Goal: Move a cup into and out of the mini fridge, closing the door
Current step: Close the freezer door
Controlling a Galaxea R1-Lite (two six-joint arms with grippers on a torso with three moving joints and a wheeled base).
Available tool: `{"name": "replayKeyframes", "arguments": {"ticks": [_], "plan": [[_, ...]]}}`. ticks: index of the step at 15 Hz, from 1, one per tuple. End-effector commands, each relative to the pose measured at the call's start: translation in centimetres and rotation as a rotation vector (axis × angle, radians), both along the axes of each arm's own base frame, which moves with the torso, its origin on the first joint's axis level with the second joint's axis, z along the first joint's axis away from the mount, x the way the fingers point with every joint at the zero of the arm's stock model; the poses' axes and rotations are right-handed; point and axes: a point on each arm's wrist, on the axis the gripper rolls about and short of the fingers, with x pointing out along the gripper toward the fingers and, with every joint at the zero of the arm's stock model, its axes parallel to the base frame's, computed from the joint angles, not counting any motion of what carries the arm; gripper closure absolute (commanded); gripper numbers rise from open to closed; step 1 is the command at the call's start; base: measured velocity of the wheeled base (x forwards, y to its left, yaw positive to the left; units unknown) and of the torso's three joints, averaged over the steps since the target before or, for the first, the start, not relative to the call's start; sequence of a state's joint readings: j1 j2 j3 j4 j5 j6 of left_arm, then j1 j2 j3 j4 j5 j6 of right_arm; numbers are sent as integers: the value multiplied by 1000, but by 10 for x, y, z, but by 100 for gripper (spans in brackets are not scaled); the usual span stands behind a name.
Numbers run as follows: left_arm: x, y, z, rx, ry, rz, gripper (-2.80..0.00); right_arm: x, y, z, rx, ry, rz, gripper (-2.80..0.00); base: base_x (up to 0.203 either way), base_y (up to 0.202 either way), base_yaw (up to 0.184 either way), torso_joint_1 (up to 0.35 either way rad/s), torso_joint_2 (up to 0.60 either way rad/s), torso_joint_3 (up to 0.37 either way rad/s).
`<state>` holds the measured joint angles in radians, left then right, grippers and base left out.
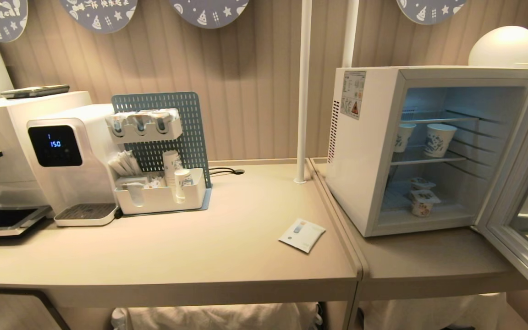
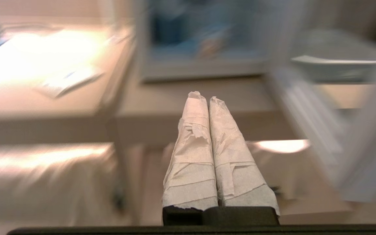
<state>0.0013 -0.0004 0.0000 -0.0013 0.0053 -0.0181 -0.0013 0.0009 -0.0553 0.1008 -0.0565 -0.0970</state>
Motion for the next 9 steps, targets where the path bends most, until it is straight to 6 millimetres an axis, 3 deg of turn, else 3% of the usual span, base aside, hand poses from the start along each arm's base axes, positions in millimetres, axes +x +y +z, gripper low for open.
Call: {"name": "replayKeyframes", "arguments": {"ticks": [1, 5, 9], "plan": [[0, 0, -1, 0, 3, 1, 0, -1, 2, -4, 12, 44, 88, 0, 0, 0, 0, 0, 0, 0], [0, 0, -1, 3, 3, 1, 0, 0, 1, -5, 93, 42, 53, 0, 0, 0, 0, 0, 0, 0], [0, 0, -1, 3, 3, 1, 0, 0, 1, -5, 89, 43, 52, 0, -163, 0, -1, 9, 2, 2]]}}
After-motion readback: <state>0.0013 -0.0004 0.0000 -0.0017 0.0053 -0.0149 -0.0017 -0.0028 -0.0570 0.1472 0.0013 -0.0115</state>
